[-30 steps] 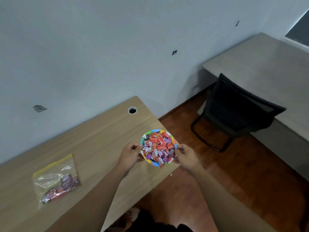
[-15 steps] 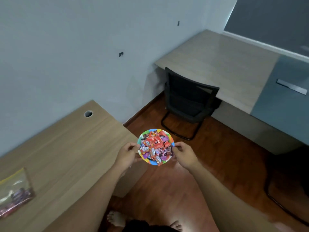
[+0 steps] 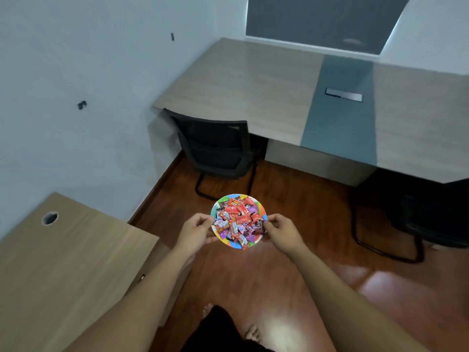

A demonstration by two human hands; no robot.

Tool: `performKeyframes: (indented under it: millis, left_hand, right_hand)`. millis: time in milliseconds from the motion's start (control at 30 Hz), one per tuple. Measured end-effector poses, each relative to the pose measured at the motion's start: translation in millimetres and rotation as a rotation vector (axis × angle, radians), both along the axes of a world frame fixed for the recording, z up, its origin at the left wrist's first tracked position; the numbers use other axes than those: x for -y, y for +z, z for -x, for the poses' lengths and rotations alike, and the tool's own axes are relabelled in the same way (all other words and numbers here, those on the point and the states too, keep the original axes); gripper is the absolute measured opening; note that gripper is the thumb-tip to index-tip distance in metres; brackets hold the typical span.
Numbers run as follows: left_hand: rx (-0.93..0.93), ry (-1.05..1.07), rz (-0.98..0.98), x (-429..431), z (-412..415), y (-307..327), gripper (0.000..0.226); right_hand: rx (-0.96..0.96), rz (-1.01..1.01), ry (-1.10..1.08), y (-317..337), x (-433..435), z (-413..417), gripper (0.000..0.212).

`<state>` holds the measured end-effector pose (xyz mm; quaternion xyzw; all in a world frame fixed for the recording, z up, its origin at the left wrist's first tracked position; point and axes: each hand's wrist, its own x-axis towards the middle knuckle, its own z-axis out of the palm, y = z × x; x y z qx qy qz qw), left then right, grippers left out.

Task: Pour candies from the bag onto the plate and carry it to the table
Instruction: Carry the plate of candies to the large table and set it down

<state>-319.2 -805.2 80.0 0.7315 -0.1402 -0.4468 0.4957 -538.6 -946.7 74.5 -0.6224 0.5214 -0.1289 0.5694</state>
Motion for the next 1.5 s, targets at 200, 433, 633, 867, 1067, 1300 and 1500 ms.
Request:
performKeyframes:
  millis: [200,433,633,867,1067,1300,1500]
  left_hand:
    - [-0.018,-0.113,0.011,81,27,2,0.019]
    - [0.002,-0.230,0.006,198,50,-7,0.019]
    - [-0.023,-0.292,0.005,304,59,-8,0.020]
    - [0.002,-0.402,-0.009,406,63,-5,0.017]
    - [-0.018,-0.422,-0.013,488,68,-7,0.017]
    - [-0.063,-0.365,-0.008,591,88,-11,0.019]
    - [-0.073,-0.328,-0.022,674,113,-8,0.023]
  right_hand:
    - [0.021,-0.020,-0.153,-3,53,42,0.013]
    - [-0.073,0.056,-0.210,-4,145,75,0.014]
    - [-0.106,0.058,-0.290,-9,236,89,0.010]
    - [-0.090,0.064,-0.372,-9,319,99,0.009]
    - [-0.044,0.020,-0.399,-18,395,111,0.011]
    - [-0.001,-0.013,-0.396,-17,507,126,0.011]
    - [-0.013,-0.020,-0.352,-6,600,148,0.012]
